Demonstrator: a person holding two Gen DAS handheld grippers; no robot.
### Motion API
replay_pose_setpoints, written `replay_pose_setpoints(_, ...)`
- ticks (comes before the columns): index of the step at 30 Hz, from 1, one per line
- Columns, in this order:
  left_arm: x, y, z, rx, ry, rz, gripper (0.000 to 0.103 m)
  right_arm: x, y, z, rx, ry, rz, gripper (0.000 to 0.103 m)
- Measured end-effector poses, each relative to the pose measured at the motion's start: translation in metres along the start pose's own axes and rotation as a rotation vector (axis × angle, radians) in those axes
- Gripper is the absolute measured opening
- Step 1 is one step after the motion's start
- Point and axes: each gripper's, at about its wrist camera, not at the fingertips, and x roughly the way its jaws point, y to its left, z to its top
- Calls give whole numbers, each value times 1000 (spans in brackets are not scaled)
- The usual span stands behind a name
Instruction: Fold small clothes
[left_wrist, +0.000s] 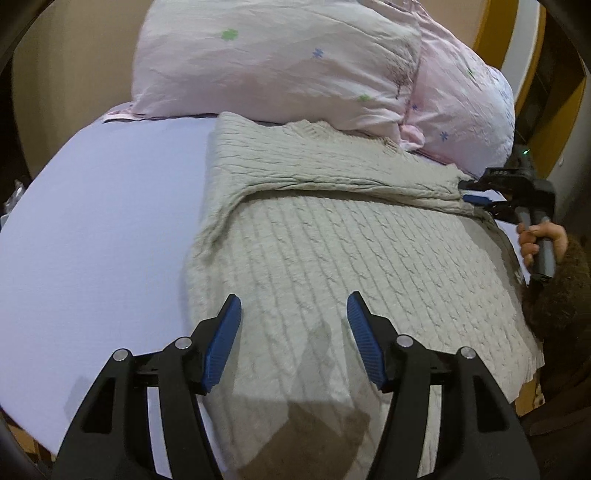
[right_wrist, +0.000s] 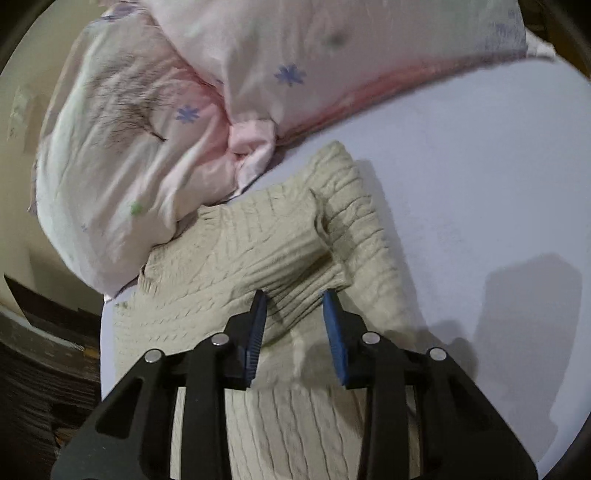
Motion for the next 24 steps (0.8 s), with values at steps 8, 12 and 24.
replay_pose_setpoints(8,-28,25,-21,-115,-26,-37,64,-48,-22,-14,16,-143,-17,0)
replay_pose_setpoints(12,-34,37,-34,-191,-34,-32,65,-72,-30,-32,2,-100,24,47)
replay_pose_setpoints(24,-54,32,-59,-237,-58,-102,68,-34,-13,-4,116,-33,70,45)
